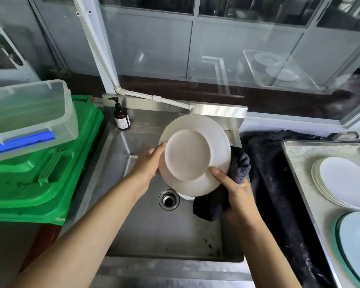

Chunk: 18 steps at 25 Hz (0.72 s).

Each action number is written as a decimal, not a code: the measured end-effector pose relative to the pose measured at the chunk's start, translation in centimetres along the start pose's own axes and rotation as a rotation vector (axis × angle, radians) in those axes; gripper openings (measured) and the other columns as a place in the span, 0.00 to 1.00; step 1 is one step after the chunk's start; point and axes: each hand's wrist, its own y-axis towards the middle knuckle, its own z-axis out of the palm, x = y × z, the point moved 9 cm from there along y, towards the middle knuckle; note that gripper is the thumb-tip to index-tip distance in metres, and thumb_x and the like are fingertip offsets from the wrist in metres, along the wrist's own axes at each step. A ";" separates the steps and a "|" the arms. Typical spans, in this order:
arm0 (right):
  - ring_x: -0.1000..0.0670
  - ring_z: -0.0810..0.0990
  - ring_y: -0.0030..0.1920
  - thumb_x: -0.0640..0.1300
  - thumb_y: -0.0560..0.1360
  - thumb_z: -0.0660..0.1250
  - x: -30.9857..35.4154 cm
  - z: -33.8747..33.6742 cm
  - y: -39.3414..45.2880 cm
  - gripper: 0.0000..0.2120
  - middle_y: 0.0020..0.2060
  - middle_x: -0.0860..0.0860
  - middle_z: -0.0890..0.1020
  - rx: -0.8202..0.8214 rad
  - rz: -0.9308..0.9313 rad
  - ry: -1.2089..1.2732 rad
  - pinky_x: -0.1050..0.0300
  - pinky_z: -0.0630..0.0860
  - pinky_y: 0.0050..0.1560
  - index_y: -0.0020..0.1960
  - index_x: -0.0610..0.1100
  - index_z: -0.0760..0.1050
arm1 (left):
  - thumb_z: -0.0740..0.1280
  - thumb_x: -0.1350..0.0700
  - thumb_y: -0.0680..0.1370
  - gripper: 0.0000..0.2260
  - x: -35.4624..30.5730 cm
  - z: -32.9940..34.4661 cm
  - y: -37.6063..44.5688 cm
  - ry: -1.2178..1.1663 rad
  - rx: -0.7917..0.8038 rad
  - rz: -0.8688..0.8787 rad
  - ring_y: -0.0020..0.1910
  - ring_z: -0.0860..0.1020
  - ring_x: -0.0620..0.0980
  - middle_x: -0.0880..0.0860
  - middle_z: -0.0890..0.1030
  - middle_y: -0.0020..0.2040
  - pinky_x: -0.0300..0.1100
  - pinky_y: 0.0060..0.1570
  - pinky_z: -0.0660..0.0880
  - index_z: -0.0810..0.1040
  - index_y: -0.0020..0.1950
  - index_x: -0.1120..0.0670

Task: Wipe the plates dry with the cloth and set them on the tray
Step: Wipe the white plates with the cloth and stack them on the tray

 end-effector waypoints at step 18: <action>0.59 0.82 0.47 0.60 0.73 0.60 2.4 -4.8 0.1 0.13 0.44 0.63 0.85 -0.555 0.012 -0.162 0.56 0.75 0.55 0.46 0.58 0.82 | 0.65 0.45 0.81 0.20 -2.7 2.2 -2.9 -0.373 0.204 -0.001 0.64 0.79 0.58 0.57 0.82 0.63 0.57 0.66 0.73 0.77 0.69 0.55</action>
